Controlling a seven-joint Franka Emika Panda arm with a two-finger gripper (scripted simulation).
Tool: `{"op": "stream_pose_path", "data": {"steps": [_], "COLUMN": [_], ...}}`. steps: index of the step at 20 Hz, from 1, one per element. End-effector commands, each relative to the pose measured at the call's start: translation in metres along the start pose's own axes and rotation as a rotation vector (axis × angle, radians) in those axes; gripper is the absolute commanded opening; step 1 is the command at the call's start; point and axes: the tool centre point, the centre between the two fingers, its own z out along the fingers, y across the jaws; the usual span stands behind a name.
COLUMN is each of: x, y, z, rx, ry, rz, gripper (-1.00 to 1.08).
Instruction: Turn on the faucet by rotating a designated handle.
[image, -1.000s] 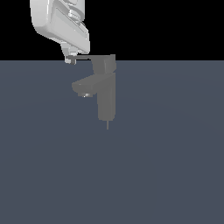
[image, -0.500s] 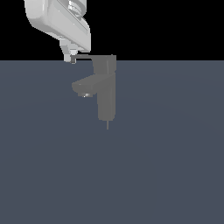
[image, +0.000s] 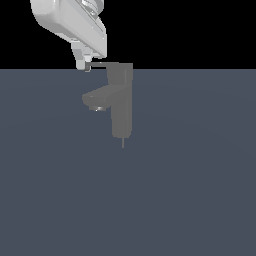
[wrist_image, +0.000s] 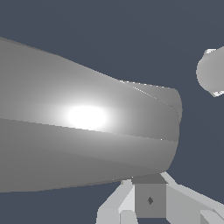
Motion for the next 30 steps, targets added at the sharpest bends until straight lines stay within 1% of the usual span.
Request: {"op": "stream_pose_path", "data": {"steps": [1,13,14,15,30], "x": [0.026,0.097,0.097,0.079,0.139], "y": [-0.004,0.001,0.001,0.004,-0.042], "z": [-0.001,-0.003,-0.003,0.0,-0.002], "rx": [0.0,0.003,0.003,-0.001,0.002], "ry": [-0.002,-0.005,-0.005,0.001,-0.002], "rz": [0.025,0.03,0.03,0.004,0.02], "gripper": [-1.0,-1.0,-1.0,-1.0,-1.0]}}
